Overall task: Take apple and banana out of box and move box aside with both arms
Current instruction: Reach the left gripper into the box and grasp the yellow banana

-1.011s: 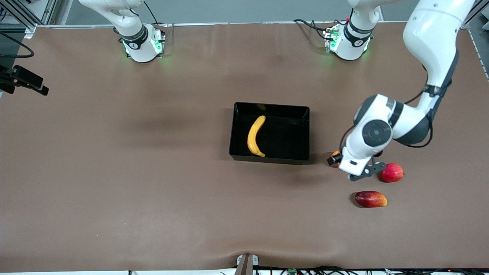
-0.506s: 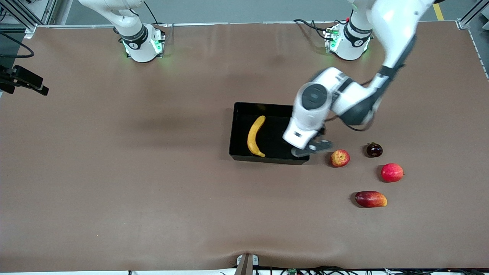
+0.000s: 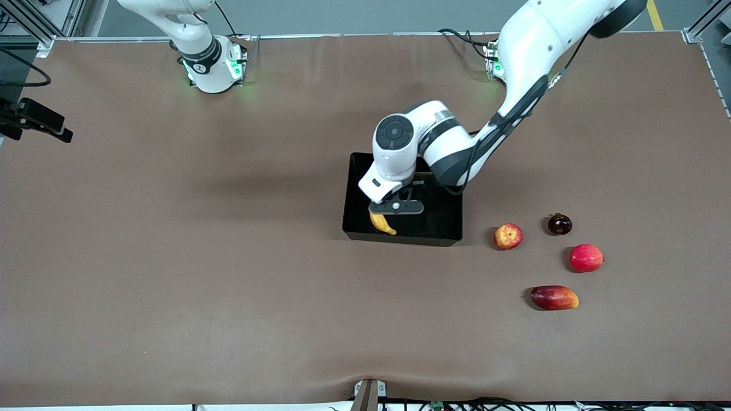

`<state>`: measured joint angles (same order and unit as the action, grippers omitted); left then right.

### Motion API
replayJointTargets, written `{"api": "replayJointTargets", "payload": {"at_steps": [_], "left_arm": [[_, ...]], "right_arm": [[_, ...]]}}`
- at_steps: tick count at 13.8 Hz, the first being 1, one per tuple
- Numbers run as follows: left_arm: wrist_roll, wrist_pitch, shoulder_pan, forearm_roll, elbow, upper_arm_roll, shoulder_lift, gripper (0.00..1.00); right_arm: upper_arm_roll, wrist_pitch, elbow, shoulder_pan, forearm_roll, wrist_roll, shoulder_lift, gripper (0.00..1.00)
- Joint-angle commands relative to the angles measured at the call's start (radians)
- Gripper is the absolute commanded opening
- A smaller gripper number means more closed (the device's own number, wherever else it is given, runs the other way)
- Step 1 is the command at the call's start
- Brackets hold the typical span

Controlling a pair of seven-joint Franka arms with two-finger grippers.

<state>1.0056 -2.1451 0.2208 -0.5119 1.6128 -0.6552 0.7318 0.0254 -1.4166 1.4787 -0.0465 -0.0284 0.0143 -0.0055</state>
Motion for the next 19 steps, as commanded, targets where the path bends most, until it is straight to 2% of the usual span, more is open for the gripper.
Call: {"api": "replayJointTargets", "payload": {"at_steps": [1,4,6,7,9,10,11,12,16,19], "left_arm": [[0.002,-0.094,0.0,-0.043,-0.031,0.002,0.084,1.0],[0.011,-0.176,0.015,-0.057,-0.031,0.031,0.144,1.0],[0.028,-0.196,0.072,-0.057,-0.033,0.095,0.155,1.0],[0.028,-0.203,0.095,-0.056,-0.034,0.12,0.155,0.89],[0.027,-0.205,0.104,-0.057,-0.034,0.124,0.153,0.28],[0.022,-0.205,0.103,-0.057,-0.034,0.124,0.15,0.09],[0.022,-0.203,0.104,-0.059,-0.034,0.124,0.146,0.03],[0.021,-0.197,0.104,-0.059,-0.036,0.124,0.138,0.0],[0.015,-0.185,0.112,-0.059,-0.037,0.123,0.103,0.0],[0.021,-0.109,0.112,-0.043,-0.039,0.103,0.042,0.0]], "right_arm": [[-0.013,-0.002,-0.003,-0.021,-0.007,-0.01,0.001,1.0],[-0.013,-0.002,-0.003,-0.021,-0.007,-0.01,0.001,1.0],[-0.013,-0.002,-0.003,-0.021,-0.005,-0.01,0.002,1.0],[-0.013,-0.002,-0.003,-0.021,-0.005,-0.01,0.001,1.0],[-0.013,-0.002,-0.003,-0.021,-0.007,-0.01,0.001,1.0],[-0.013,-0.002,-0.003,-0.021,-0.007,-0.01,0.001,1.0],[-0.013,-0.002,-0.003,-0.021,-0.005,-0.01,0.001,1.0],[-0.013,-0.002,-0.003,-0.021,-0.007,-0.01,0.001,1.0],[-0.013,-0.002,-0.003,-0.021,-0.005,-0.01,0.001,1.0],[-0.013,-0.002,-0.003,-0.021,-0.005,-0.01,0.002,1.0]]}}
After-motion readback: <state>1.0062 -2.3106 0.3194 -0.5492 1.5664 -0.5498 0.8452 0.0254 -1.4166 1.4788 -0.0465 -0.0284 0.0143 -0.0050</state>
